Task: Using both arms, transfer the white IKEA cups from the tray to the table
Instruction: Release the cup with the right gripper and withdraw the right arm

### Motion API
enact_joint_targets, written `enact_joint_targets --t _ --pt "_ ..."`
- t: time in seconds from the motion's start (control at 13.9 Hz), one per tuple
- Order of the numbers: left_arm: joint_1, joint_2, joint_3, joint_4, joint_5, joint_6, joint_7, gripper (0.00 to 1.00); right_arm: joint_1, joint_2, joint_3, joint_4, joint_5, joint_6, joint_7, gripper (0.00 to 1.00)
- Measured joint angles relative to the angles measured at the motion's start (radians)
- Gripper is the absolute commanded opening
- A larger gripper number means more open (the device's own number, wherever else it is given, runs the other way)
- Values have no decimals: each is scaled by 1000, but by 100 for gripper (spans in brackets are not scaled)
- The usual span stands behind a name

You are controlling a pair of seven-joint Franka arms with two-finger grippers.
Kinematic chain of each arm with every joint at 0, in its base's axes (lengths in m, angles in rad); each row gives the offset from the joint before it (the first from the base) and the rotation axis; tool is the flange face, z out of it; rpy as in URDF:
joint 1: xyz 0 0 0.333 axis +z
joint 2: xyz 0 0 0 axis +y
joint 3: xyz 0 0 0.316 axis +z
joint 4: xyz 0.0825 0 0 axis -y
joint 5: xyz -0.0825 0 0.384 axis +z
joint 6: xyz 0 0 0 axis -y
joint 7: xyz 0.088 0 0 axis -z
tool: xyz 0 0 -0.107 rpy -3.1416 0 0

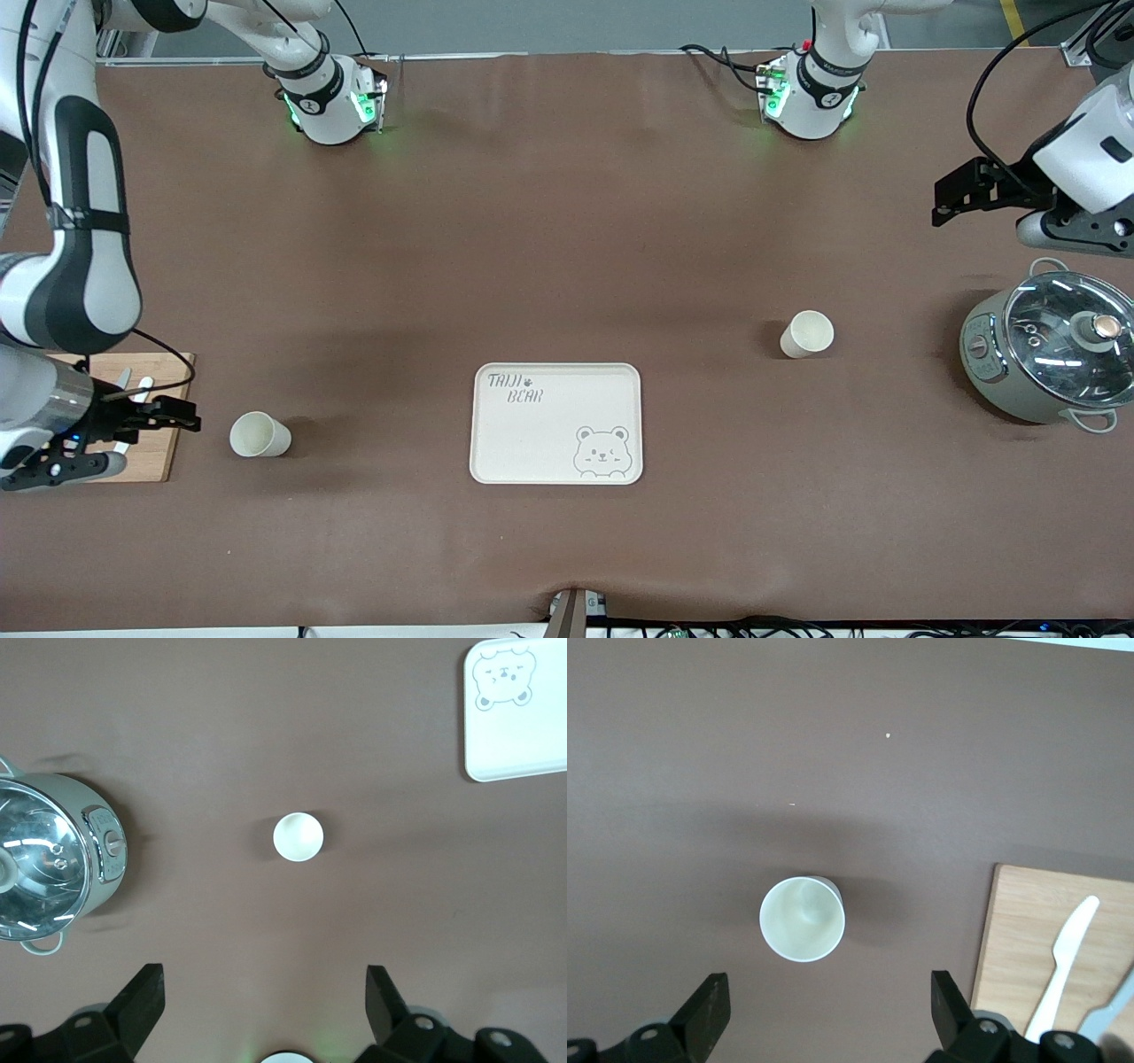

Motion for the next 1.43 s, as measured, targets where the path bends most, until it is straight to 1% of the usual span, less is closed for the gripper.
enact_joint_targets --t 0.29,0.57,0.79,1.43 --pt "30 18 14 0 -8 20 1 100 0 -81 0 1 0 -102 100 100" --pt "61 20 14 2 -23 23 14 100 4 -176 3 2 -1 -175 265 100" --pt "65 20 14 4 -23 23 14 100 10 -256 11 1 -1 -264 367 100" --pt "97 2 14 5 -23 23 22 100 13 -425 12 -5 -3 -434 406 100"
